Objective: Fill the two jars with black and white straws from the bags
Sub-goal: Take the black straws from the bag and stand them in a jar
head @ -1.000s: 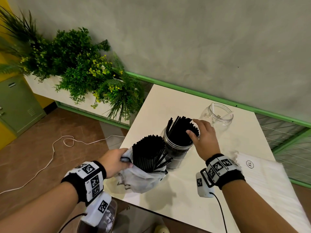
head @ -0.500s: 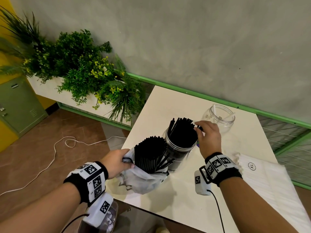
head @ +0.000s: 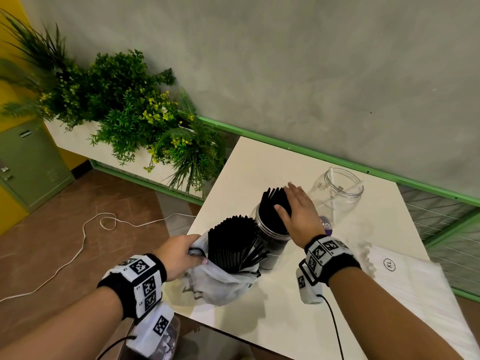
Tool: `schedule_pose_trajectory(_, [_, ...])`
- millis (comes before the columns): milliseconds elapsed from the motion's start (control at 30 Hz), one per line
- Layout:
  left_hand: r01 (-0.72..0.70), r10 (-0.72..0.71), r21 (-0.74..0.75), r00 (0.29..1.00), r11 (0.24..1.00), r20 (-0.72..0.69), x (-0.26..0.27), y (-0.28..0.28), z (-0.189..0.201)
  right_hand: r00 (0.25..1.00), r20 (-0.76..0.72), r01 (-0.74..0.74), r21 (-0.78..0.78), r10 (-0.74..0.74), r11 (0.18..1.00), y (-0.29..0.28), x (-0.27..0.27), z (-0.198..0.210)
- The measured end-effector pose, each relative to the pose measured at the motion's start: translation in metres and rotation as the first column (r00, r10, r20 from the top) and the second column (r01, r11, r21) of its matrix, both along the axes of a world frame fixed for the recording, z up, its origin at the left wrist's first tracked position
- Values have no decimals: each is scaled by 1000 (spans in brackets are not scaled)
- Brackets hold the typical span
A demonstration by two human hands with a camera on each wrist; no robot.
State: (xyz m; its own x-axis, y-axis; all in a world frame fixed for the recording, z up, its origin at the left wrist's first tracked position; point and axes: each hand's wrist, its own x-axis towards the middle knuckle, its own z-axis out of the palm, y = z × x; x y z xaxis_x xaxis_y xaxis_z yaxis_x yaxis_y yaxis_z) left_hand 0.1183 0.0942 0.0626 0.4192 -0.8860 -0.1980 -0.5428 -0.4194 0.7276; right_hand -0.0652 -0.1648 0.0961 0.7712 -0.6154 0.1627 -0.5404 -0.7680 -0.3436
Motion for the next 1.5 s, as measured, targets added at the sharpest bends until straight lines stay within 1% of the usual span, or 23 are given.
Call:
schedule_pose_trajectory(67, [-1,1,-2,1000,1000,1,0,0,1,1000,4,-28,-16,29,999,-2,9,4])
schedule_pose_trajectory(133, [-3,3,2,1000,1000,11,0,0,1,999,27,-32,18,31,999,-3,19,9])
schedule_pose_trajectory(200, [-12,12,5,1000,1000,12,-1,0,2,999,-34,-19,6,19,1000,-4,28,11])
schedule_pose_trajectory(233, [-16,16,4,1000,1000,15,-1,0,2,997,-78,11,-43,-14,999,-5,33,12])
schedule_pose_trajectory(300, [-21,21,4,1000,1000,22,-1,0,2,980,-124,138,-135,-155,981,-7,39,12])
schedule_pose_trajectory(333, [-23,23,3,999,1000,22,-1,0,3,965,-132,210,-131,-227,969,-7,41,14])
schedule_pose_trajectory(367, [-26,26,4,999,1000,23,-1,1,3,954,-138,254,-99,-266,962,-7,43,15])
schedule_pose_trajectory(400, [-28,28,4,999,1000,23,-1,1,4,951,-147,263,-65,-270,963,-7,45,15])
schedule_pose_trajectory(433, [-30,29,3,999,1000,22,-1,1,4,956,-154,246,-57,-252,968,-6,46,14])
schedule_pose_trajectory(500, [-32,32,-5,999,999,16,-2,2,5,972,-115,190,-120,-204,974,-3,44,8])
schedule_pose_trajectory(600, [-46,46,-29,999,999,8,-3,3,6,987,35,162,-178,-159,971,-5,39,-3])
schedule_pose_trajectory(700, [-55,56,-38,998,998,17,-4,4,8,971,228,120,-188,-75,975,-12,36,-1])
schedule_pose_trajectory(767, [-57,58,-30,998,998,34,-4,4,10,960,278,81,-215,-19,973,-17,37,6])
schedule_pose_trajectory(867, [-65,65,-24,997,998,37,-3,5,9,980,196,57,-203,-16,978,-23,37,7])
schedule_pose_trajectory(967, [-66,67,-19,997,998,36,-2,5,8,992,121,30,-122,-15,992,-25,34,5])
schedule_pose_trajectory(1033, [-64,64,-19,997,998,44,-2,4,9,991,130,0,-106,14,994,-25,35,5])
schedule_pose_trajectory(1167, [-58,58,-17,997,998,49,-2,4,11,962,262,-31,-159,72,987,-26,36,5])
schedule_pose_trajectory(1200, [-55,56,-15,997,998,52,-2,5,11,959,270,-35,-163,79,986,-26,36,5])
schedule_pose_trajectory(1233, [-52,53,-16,997,999,55,-2,5,11,965,250,-42,-155,80,987,-26,36,5])
schedule_pose_trajectory(1333, [-54,54,-11,997,998,53,-2,5,12,991,115,-54,-108,67,993,-27,35,4])
schedule_pose_trajectory(1367, [-53,54,-10,997,999,52,-2,5,12,992,107,-55,-106,67,993,-27,35,4])
schedule_pose_trajectory(1500, [-48,48,-10,998,999,41,-2,5,9,981,188,-21,-87,37,996,-26,32,7])
